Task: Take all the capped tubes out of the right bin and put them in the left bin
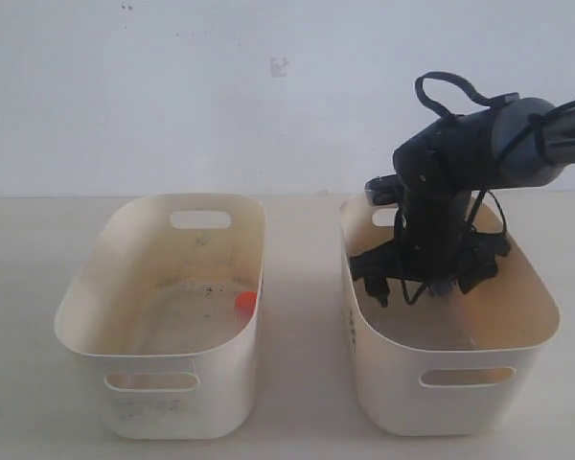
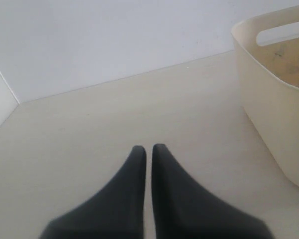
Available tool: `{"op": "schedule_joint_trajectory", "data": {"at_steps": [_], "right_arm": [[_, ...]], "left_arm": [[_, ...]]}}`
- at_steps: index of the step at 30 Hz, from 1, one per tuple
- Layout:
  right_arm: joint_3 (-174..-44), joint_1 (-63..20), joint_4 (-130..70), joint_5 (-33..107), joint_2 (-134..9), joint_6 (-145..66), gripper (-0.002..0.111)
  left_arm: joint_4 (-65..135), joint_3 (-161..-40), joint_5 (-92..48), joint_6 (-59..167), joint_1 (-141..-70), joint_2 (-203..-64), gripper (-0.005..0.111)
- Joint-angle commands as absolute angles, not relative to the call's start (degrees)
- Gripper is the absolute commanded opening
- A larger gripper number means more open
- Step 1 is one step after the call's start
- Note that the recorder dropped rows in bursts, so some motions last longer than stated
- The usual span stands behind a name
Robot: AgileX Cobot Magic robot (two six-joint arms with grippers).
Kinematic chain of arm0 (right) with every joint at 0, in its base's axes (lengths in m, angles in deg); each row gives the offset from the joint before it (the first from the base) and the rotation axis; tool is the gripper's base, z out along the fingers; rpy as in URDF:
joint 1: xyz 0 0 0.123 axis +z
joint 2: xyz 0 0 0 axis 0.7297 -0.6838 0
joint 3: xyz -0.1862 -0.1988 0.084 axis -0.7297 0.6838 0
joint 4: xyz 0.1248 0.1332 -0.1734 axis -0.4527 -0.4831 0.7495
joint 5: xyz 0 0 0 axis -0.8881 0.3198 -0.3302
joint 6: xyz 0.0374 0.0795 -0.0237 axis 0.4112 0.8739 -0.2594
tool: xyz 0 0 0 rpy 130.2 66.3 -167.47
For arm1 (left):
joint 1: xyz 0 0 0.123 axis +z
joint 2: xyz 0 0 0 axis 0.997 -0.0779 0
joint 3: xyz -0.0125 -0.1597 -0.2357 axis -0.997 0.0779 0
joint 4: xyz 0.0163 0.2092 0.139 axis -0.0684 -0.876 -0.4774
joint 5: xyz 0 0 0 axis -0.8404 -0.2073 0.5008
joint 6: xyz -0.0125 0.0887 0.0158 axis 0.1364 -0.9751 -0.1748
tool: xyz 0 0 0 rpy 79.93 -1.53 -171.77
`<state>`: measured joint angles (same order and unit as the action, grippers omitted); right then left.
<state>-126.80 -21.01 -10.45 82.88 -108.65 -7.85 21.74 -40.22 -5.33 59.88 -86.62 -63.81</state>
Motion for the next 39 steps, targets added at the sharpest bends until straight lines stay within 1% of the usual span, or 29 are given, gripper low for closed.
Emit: {"op": "schedule_joint_trajectory", "data": {"at_steps": [1,20,31,32,33,39], "right_arm": [[-126.6,-21.1,-6.9,84.9,-108.4,-7.0,0.089],[-126.6,-21.1,-5.8,85.6,-112.5,-5.4,0.089],[-126.6,-21.1,-10.0,83.0,-112.6,-8.7,0.088],[-126.6,-21.1,-10.1,83.0,-112.6,-8.8,0.085],[-126.6,-21.1,-10.6,83.0,-112.6,-9.3,0.079],[-126.6,-21.1,-11.0,83.8,-112.6,-8.9,0.033]], "left_arm": [[21.6,-40.1,-5.5,59.8,-86.8,-63.6,0.004],[21.6,-40.1,-5.5,59.8,-86.8,-63.6,0.004],[21.6,-40.1,-5.5,59.8,-86.8,-63.6,0.004],[21.6,-40.1,-5.5,59.8,-86.8,-63.6,0.004],[21.6,-40.1,-5.5,59.8,-86.8,-63.6,0.004],[21.6,-40.1,-5.5,59.8,-86.8,-63.6,0.004]]}}
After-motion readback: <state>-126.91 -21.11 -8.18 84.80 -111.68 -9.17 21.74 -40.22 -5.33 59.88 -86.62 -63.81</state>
